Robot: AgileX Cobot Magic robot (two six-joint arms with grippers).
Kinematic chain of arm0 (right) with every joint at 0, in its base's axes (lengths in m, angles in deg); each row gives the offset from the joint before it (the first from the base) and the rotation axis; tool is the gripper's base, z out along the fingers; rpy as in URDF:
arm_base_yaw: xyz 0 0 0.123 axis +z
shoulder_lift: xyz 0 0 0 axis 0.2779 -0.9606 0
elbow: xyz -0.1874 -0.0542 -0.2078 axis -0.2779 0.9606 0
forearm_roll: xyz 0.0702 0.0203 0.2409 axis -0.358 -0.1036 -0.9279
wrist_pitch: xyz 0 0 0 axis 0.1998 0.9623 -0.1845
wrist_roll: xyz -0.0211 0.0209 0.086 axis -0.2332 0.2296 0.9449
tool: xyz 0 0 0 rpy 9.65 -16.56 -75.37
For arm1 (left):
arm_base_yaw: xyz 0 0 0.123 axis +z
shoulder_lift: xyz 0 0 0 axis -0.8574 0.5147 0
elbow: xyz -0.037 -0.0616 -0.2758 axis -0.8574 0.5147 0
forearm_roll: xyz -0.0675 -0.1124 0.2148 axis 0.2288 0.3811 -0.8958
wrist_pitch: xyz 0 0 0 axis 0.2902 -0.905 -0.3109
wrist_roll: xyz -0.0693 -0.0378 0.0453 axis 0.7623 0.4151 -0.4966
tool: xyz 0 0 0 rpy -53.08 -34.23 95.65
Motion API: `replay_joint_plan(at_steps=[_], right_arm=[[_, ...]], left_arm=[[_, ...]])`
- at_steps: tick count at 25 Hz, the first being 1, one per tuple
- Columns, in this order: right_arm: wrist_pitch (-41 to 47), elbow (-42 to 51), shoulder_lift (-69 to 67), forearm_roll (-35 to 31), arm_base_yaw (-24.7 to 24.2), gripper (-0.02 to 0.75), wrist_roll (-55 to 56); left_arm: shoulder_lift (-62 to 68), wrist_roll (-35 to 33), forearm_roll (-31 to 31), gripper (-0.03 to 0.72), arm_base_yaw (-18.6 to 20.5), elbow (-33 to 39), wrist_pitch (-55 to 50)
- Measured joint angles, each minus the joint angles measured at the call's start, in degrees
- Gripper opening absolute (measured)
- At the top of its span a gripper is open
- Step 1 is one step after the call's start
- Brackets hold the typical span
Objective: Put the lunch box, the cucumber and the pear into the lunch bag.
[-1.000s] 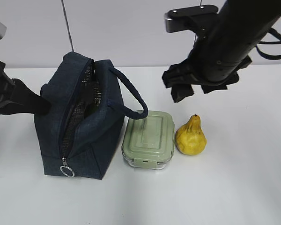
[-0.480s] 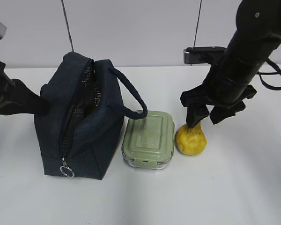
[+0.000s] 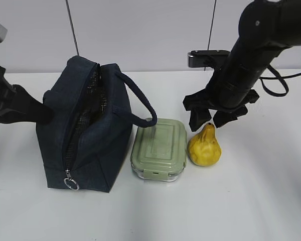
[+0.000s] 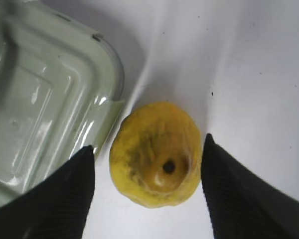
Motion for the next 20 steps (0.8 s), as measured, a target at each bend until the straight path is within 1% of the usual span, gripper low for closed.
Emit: replay_joint_plan(at_steps=[4, 7, 8, 9, 11, 12, 13, 15, 20], right_arm=[[0.91, -0.75, -1.59, 0.06, 0.00, 0.518, 0.00], [1.95, -0.79, -1.92, 1.71, 0.00, 0.512, 0.35], [2.33, -0.79, -2.15, 2.36, 0.00, 0.486, 0.35], [2.73, -0.79, -2.14, 2.85, 0.00, 0.433, 0.45], [2.97, -0.88, -2.14, 3.23, 0.00, 0.269, 0.56], [2.97, -0.88, -2.14, 3.34, 0.00, 0.203, 0.56], [3.07, -0.88, -2.14, 3.34, 0.00, 0.165, 0.56], [3.36, -1.01, -2.14, 3.58, 0.00, 0.147, 0.56], [5.06, -3.68, 0.32, 5.01, 0.00, 0.140, 0.68]], left_arm=[[0.00, 0.00, -0.11, 0.002, 0.00, 0.00, 0.00], [0.00, 0.00, -0.11, 0.002, 0.00, 0.00, 0.05], [0.00, 0.00, -0.11, 0.002, 0.00, 0.00, 0.05], [0.00, 0.00, -0.11, 0.002, 0.00, 0.00, 0.05], [0.00, 0.00, -0.11, 0.002, 0.00, 0.00, 0.05], [0.00, 0.00, -0.11, 0.002, 0.00, 0.00, 0.05], [0.00, 0.00, -0.11, 0.002, 0.00, 0.00, 0.05], [0.00, 0.00, -0.12, 0.002, 0.00, 0.00, 0.05], [0.00, 0.00, -0.12, 0.002, 0.00, 0.00, 0.05]])
